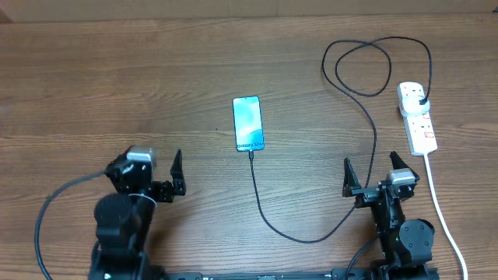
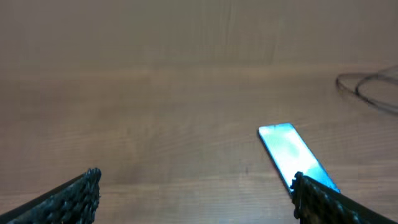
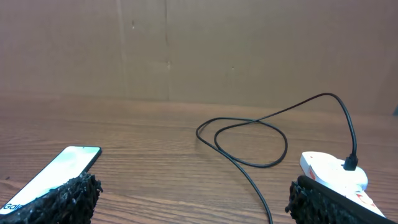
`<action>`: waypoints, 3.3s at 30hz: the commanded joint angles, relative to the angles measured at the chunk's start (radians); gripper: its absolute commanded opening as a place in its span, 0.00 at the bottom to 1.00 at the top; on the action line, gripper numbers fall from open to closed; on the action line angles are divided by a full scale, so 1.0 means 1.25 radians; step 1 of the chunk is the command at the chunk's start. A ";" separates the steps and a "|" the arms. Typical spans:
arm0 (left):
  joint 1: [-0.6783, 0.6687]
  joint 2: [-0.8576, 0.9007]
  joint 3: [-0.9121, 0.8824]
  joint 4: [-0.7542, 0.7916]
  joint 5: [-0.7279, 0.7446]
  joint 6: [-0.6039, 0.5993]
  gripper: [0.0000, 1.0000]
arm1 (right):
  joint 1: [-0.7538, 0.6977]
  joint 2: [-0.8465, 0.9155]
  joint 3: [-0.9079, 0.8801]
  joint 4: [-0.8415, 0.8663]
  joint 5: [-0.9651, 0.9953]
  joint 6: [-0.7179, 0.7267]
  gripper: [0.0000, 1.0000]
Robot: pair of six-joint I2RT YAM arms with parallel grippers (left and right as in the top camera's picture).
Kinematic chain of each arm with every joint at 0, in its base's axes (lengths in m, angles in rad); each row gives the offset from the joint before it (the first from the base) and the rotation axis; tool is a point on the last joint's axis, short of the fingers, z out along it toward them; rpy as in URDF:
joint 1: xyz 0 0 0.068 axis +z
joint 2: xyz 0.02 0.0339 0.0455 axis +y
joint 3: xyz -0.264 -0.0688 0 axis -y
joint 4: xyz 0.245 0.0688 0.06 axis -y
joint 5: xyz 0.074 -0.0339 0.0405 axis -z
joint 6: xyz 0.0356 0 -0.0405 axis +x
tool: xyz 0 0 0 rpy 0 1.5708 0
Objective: Plug charger to phone and switch on socket
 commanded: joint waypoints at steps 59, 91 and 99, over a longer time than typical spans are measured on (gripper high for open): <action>0.035 -0.326 -0.270 0.085 -0.051 0.001 1.00 | 0.004 -0.006 -0.009 0.005 -0.005 -0.003 1.00; 0.035 -0.325 -0.270 0.085 -0.051 0.001 1.00 | 0.003 -0.006 -0.009 0.005 0.001 -0.003 1.00; 0.035 -0.325 -0.270 0.085 -0.051 0.001 1.00 | 0.003 -0.006 -0.009 0.005 0.001 -0.003 1.00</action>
